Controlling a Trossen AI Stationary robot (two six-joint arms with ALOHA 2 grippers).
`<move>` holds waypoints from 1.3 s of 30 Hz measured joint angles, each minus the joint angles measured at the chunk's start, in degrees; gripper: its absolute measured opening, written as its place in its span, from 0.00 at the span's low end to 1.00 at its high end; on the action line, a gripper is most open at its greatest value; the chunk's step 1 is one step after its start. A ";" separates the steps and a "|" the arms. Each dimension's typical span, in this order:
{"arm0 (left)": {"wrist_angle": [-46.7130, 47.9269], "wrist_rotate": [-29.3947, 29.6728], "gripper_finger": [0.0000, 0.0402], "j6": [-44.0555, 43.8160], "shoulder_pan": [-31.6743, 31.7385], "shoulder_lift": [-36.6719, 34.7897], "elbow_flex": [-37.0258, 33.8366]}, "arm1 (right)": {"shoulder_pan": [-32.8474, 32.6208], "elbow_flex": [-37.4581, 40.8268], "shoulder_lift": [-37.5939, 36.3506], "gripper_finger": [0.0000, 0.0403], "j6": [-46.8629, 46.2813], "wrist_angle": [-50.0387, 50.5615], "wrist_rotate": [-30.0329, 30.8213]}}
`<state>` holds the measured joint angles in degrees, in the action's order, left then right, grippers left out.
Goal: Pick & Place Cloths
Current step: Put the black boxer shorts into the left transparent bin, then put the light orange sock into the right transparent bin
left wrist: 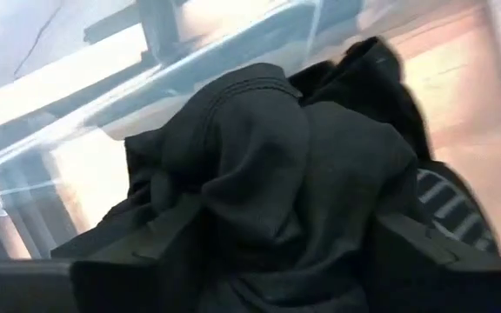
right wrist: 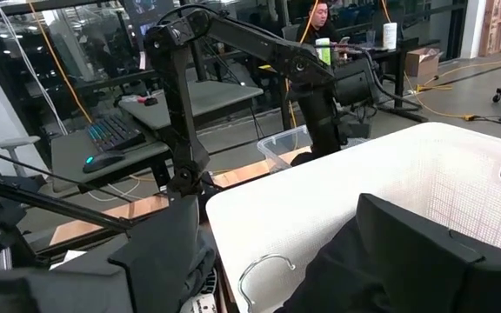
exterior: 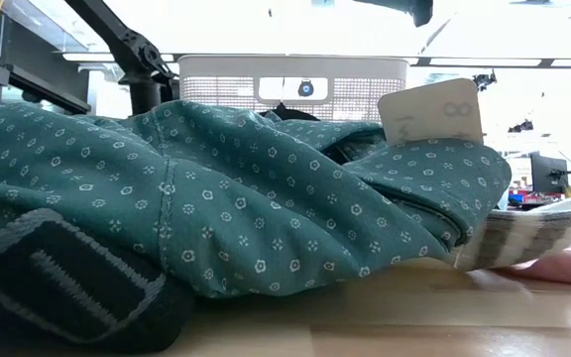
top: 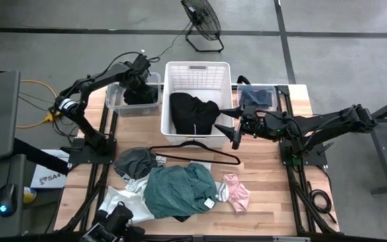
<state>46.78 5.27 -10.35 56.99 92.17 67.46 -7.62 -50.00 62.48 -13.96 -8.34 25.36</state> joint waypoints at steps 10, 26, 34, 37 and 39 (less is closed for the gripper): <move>6.52 0.09 0.63 2.59 0.00 -6.49 6.41 | -0.02 0.00 0.00 0.76 -1.46 0.04 0.00; 10.71 -4.43 0.49 3.78 -9.26 -31.33 1.47 | -4.57 0.00 -1.09 0.76 -9.27 12.71 -0.01; 5.11 -4.32 0.45 -2.22 -23.91 -45.87 -6.69 | -13.03 0.00 -1.10 0.76 -24.33 28.71 -3.62; 1.69 -4.15 0.45 -3.58 -28.53 -49.09 -9.39 | -16.22 0.00 -0.45 0.76 -27.91 31.65 -7.17; -0.06 -3.13 0.45 -3.95 -31.05 -50.22 -10.78 | -18.40 0.00 0.03 0.76 -28.22 32.51 -9.05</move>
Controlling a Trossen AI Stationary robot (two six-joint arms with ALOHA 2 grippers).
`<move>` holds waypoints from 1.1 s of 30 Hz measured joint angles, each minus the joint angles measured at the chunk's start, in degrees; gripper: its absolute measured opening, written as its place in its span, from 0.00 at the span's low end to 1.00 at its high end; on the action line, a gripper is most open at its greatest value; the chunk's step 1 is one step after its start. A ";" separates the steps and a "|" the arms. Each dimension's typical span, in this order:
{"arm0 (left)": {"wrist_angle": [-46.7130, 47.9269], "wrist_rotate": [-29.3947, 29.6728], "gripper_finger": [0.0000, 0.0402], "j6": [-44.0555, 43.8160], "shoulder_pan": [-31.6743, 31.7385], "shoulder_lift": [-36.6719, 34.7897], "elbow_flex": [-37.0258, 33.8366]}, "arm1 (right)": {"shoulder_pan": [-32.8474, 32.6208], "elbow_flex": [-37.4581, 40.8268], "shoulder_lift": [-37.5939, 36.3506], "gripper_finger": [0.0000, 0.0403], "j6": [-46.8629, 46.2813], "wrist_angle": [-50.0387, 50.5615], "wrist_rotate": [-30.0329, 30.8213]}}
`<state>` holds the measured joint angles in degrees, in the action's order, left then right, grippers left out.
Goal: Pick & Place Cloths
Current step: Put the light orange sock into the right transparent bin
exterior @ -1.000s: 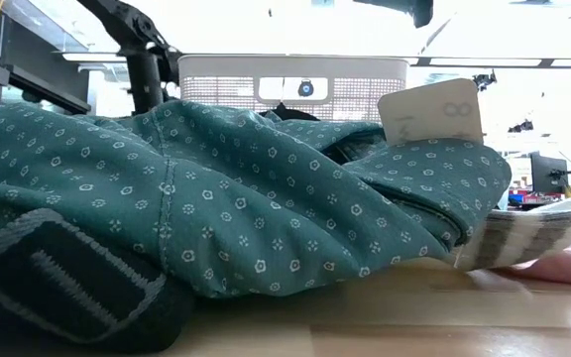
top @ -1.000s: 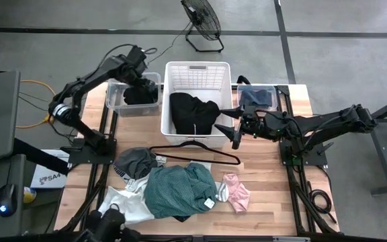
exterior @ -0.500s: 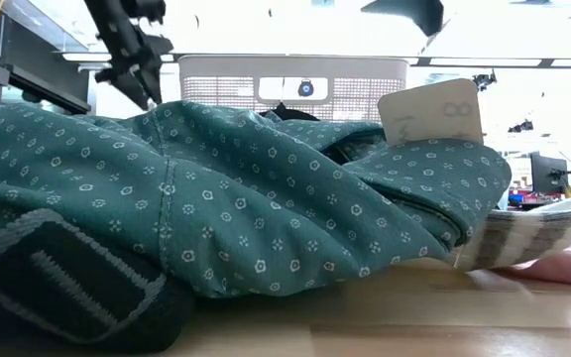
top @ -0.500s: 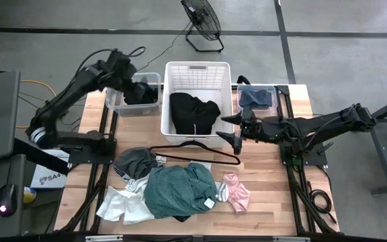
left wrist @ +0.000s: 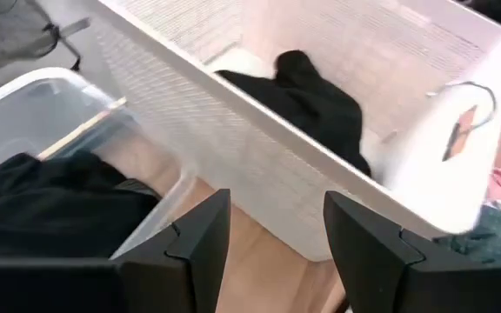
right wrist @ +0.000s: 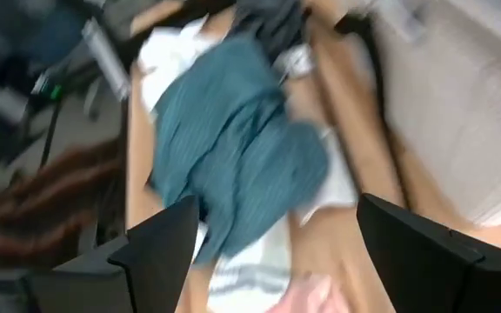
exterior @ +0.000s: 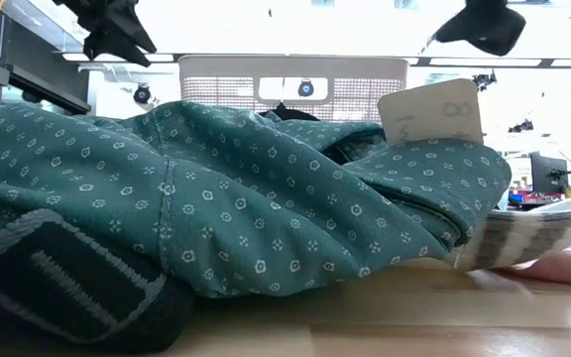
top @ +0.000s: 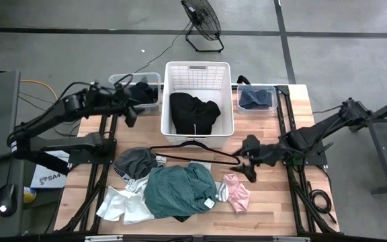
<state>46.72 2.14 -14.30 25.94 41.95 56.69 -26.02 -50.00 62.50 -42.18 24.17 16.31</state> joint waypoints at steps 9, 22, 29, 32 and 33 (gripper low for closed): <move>-0.72 4.61 0.45 -0.55 -7.31 -0.45 -1.12 | -7.53 0.00 6.82 0.76 12.27 3.33 -1.78; -0.53 7.05 0.45 0.74 -8.73 -0.45 -1.12 | -11.24 0.00 24.48 0.76 15.38 3.43 -7.48; -0.26 7.01 0.45 0.74 -8.73 -0.45 -1.10 | -11.24 0.02 32.88 0.76 20.68 1.51 -11.19; -0.26 6.98 0.45 0.72 -8.73 -0.45 -1.11 | -10.98 -0.02 34.89 0.76 21.16 0.64 -11.14; -0.27 6.98 0.45 0.72 -8.73 -0.45 -1.10 | -10.91 -0.08 35.33 0.76 20.93 0.53 -11.16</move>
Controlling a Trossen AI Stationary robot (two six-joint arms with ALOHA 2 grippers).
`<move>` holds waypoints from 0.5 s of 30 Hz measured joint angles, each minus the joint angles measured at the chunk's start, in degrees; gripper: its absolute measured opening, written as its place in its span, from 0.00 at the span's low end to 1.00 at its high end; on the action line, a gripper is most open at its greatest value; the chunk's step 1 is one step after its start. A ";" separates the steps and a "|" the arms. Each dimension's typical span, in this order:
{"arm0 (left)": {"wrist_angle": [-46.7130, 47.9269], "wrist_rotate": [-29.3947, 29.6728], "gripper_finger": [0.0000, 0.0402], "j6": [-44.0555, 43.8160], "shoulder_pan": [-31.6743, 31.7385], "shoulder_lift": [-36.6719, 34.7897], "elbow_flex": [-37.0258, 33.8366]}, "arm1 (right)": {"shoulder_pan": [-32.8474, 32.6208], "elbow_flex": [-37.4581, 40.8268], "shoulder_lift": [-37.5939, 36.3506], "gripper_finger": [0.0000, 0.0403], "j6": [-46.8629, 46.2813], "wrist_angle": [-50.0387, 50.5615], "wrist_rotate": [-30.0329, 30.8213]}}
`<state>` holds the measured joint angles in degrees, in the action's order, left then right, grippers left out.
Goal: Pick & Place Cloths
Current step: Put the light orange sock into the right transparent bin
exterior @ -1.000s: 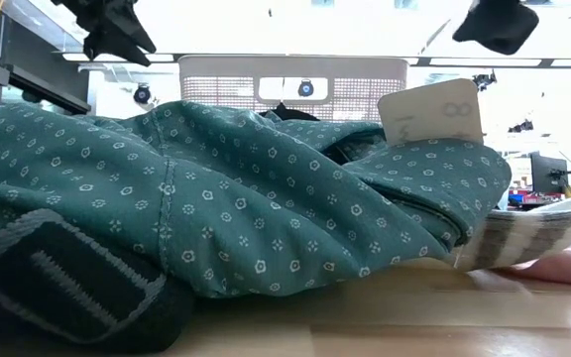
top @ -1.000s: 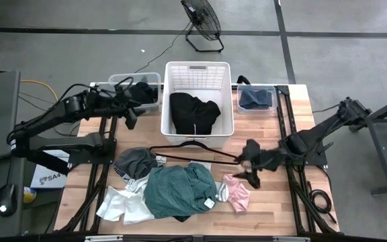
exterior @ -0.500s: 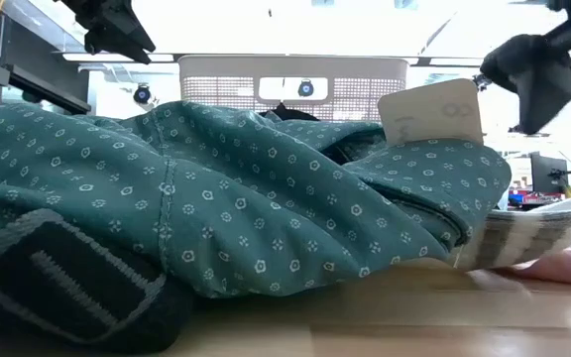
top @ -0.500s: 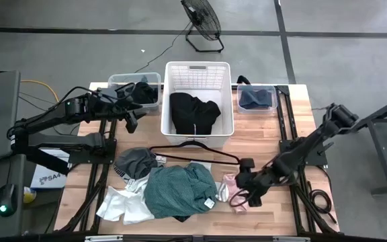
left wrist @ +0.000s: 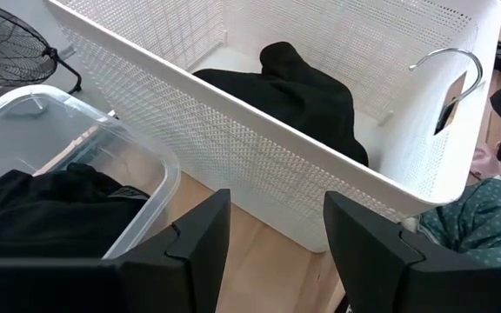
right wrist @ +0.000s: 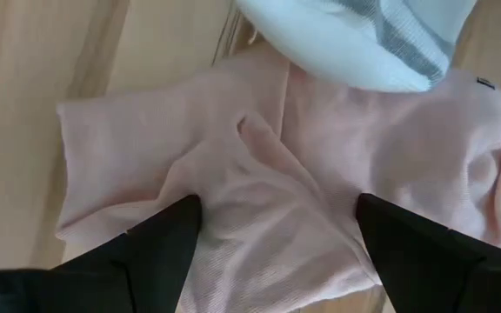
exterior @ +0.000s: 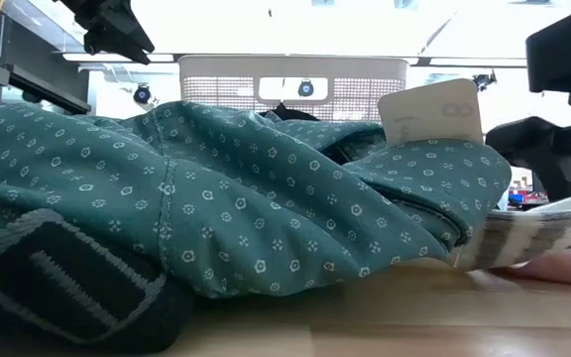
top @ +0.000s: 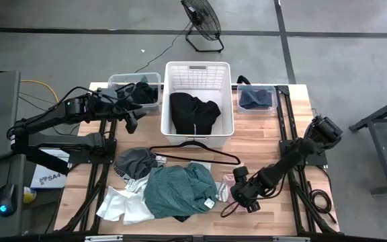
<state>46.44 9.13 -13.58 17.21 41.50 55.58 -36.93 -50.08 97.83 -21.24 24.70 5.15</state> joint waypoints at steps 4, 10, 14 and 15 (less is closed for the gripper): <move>-0.01 0.00 0.45 0.00 0.00 0.00 0.01 | 0.81 -0.18 1.28 0.74 0.01 -0.10 -2.65; 0.16 -0.02 0.45 0.00 0.00 0.00 0.01 | 2.37 -0.12 1.56 0.56 -1.48 0.12 -5.06; 0.46 -0.04 0.45 0.00 0.00 0.00 0.01 | 2.63 -0.09 1.61 0.35 -3.51 0.01 -8.06; 0.47 -0.04 0.45 0.00 0.00 0.00 0.01 | 2.69 -0.07 1.61 0.29 -5.35 0.05 -8.76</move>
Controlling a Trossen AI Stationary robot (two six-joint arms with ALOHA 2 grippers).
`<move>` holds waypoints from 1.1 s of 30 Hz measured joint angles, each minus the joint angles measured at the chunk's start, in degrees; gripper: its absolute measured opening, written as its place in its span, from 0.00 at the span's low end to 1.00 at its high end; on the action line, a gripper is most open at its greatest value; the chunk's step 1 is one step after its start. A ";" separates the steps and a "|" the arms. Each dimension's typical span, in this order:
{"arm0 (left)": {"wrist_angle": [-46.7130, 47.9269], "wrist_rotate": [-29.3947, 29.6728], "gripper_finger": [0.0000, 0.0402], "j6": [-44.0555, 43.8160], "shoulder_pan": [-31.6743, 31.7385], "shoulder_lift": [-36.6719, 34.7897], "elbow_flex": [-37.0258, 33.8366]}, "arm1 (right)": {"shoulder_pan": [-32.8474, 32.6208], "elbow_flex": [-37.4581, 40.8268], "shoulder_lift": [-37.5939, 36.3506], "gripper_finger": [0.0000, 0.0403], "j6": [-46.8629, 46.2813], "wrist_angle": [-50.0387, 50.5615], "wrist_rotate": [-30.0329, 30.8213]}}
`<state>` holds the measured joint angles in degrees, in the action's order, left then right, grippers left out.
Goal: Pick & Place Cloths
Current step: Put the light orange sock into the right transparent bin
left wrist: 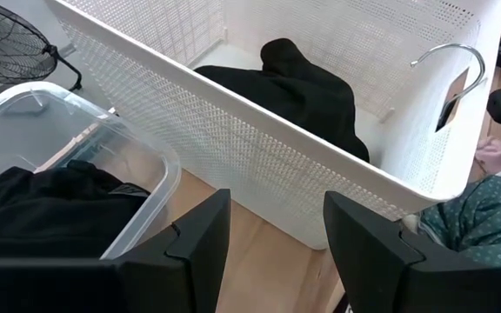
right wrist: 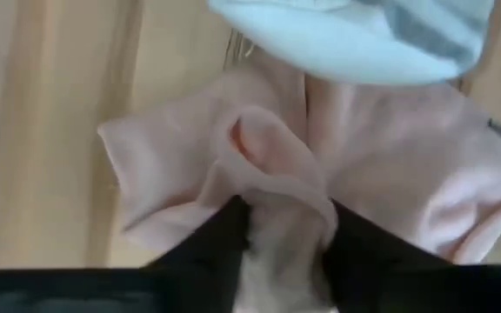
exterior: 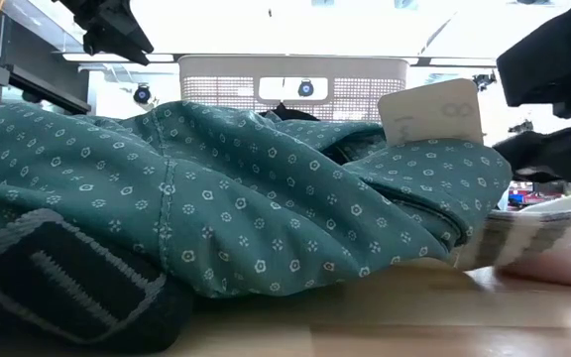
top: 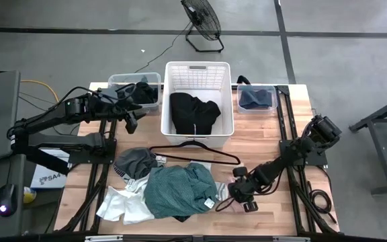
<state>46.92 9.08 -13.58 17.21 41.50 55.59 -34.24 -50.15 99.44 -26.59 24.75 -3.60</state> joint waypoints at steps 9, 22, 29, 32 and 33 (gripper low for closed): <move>-0.02 0.00 0.45 0.00 0.00 0.00 0.00 | 0.79 0.24 -1.37 0.02 -25.48 0.64 -13.75; -0.04 -0.04 0.45 -0.27 0.00 0.01 0.00 | -2.92 0.31 -17.04 0.01 -44.34 6.90 -7.00; -0.04 -0.19 0.45 -0.44 0.00 0.02 0.00 | -3.52 0.22 -26.01 0.01 -49.40 20.66 0.91; -0.04 -0.18 0.45 -0.46 0.00 0.02 0.00 | -3.18 0.20 -29.14 0.01 -51.34 27.46 4.21; -0.04 -0.18 0.45 -0.46 0.00 0.02 0.00 | -2.96 0.20 -30.09 0.01 -52.54 30.08 5.29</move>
<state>46.87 8.91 -14.04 17.21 41.52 55.59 -37.20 -49.95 69.35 -79.14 54.83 1.69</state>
